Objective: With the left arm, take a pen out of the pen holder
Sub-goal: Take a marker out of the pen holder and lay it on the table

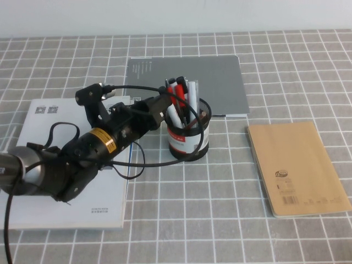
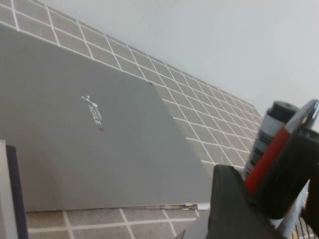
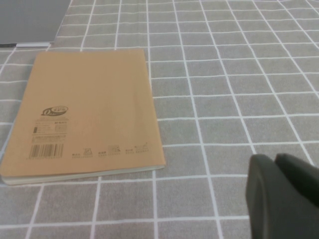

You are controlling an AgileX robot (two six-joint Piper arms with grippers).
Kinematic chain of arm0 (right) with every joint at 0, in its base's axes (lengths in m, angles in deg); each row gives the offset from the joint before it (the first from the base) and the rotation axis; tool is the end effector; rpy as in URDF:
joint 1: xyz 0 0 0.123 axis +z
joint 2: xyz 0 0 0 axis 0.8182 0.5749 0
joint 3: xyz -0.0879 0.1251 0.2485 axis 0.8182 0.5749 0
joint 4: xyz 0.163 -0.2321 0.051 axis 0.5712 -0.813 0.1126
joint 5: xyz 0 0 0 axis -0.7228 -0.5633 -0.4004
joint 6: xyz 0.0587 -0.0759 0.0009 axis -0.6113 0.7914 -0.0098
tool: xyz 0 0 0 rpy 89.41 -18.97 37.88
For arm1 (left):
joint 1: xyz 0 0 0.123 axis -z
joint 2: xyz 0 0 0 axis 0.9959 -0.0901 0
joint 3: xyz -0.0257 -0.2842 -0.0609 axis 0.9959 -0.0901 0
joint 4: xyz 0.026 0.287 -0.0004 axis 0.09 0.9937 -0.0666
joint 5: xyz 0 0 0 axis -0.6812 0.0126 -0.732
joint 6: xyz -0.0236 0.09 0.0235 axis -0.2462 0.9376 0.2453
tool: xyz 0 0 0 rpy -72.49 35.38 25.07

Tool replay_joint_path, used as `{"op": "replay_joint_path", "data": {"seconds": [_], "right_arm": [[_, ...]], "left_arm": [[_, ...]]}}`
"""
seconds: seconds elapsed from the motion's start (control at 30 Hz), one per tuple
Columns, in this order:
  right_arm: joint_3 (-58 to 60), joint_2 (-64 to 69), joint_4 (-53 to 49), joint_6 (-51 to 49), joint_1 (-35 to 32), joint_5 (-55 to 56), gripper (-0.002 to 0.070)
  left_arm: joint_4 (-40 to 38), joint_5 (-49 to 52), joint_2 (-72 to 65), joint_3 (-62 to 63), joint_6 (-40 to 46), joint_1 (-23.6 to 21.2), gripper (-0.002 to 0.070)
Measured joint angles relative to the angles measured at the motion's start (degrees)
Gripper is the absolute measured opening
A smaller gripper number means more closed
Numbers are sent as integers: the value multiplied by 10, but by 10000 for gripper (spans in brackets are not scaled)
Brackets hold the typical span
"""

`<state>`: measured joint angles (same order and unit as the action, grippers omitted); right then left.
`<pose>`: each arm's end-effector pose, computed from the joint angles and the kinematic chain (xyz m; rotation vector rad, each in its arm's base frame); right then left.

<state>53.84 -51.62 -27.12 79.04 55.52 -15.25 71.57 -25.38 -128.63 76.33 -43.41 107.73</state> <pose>0.0872 -0.0012 0.1686 0.0574 1.8740 0.0255 0.3532 -0.1831 0.1451 0.1197 1.7780 -0.9869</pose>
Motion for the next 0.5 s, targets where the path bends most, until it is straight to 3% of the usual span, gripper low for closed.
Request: {"op": "replay_joint_path", "data": {"seconds": [0.33, 0.5], "right_arm": [[0, 0, 0, 0, 0, 0, -13], [0, 0, 0, 0, 0, 0, -13]], "left_arm": [[-4, -7, -3, 0, -5, 0, 269], [1, -32, -3, 0, 61, 0, 260]]}}
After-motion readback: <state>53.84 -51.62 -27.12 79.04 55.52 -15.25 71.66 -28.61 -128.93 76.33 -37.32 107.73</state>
